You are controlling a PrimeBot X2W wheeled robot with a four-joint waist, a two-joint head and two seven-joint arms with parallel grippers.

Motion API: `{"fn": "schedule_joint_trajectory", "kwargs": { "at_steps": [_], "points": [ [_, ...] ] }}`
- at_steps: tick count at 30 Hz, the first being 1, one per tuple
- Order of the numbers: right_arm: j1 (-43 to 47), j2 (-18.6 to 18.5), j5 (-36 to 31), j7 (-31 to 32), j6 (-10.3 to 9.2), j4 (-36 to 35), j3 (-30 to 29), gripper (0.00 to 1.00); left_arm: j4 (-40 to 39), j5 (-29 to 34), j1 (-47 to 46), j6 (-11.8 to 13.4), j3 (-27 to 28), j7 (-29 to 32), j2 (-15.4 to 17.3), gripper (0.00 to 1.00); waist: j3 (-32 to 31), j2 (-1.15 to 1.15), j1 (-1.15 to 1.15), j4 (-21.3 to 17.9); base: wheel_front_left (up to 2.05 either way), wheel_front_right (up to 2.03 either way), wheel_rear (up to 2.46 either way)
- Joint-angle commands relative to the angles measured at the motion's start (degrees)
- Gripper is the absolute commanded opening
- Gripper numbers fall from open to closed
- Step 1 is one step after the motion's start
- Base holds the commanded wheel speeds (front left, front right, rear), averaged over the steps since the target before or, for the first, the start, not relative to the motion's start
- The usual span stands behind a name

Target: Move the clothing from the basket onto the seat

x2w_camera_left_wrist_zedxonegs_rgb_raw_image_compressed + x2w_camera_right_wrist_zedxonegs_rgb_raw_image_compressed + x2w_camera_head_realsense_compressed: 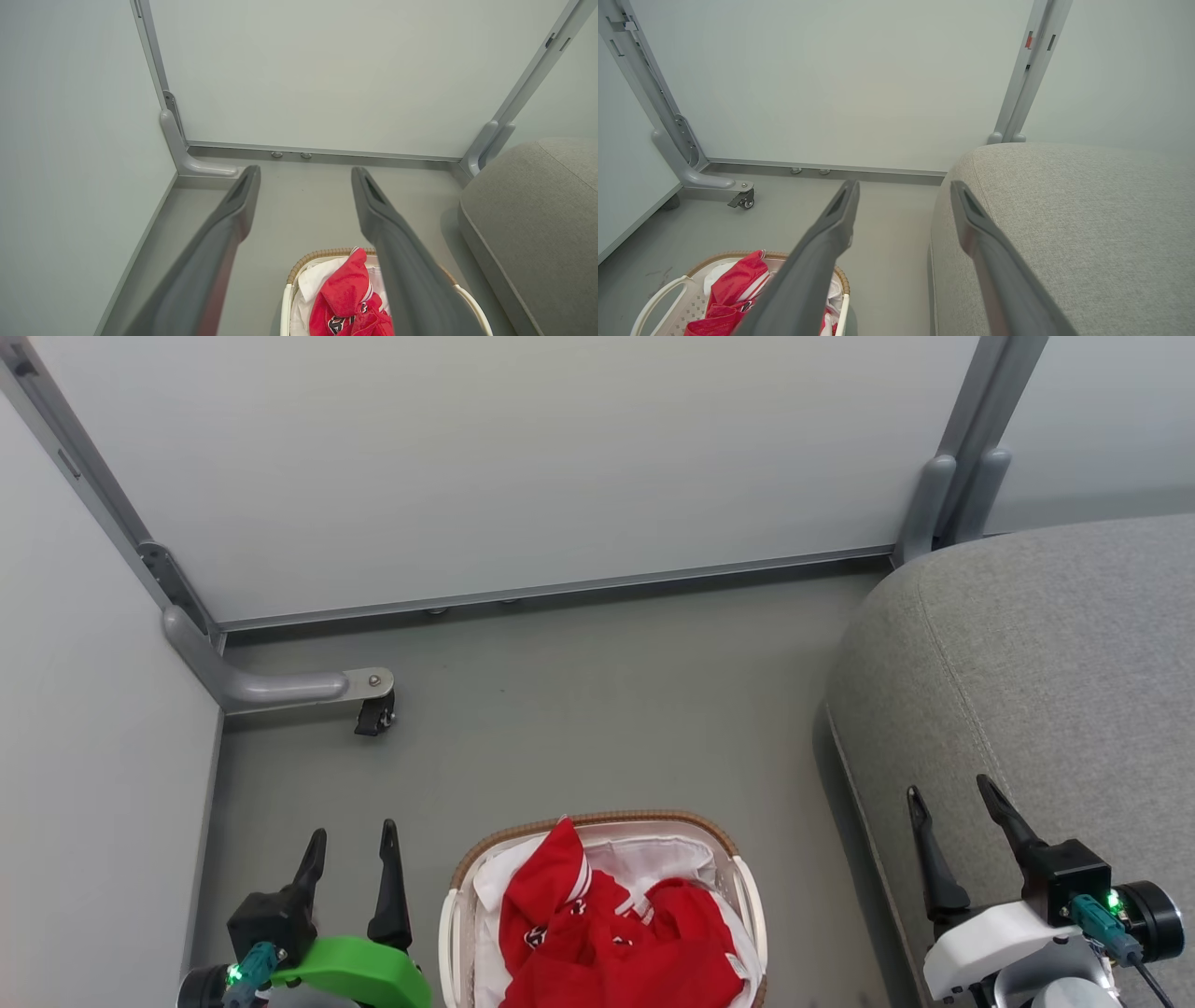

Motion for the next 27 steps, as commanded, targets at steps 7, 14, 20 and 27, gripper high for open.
{"fn": "schedule_joint_trajectory", "kwargs": {
  "at_steps": [7, 14, 20, 27],
  "points": [
    [-1.47, -0.34, 0.11, -0.26, -0.02, -0.78, 0.04, 1.0, 0.85, -0.68, -3.07, -0.56, -1.81, -0.19, 0.37, 1.0, 2.6, 0.0, 0.0, -0.42, 0.0, 0.0, 0.0],
    [-3.96, -0.33, 0.27, -0.26, -0.02, -1.37, -0.22, 1.0, 4.25, -1.05, -7.8, -1.46, -5.95, -0.15, 0.35, 1.0, 7.96, 0.0, 0.0, -1.52, 0.0, 0.0, 0.0],
    [-7.87, -0.32, 0.96, -0.2, -0.02, -2.27, 0.6, 1.0, 13.17, -0.67, -13.91, -2.5, -10.51, -0.14, 0.34, 1.0, 15.1, 0.0, 0.0, -3.42, 0.0, 0.0, 0.0],
    [-13.07, -0.3, 2.69, -0.19, -0.03, -3.38, 1.81, 1.0, 26.65, -0.83, -21.55, -4.07, -16.36, 0.18, 0.38, 1.0, 24.82, 0.0, 0.0, -6.71, 0.0, 0.0, 0.0]
  ]
}}
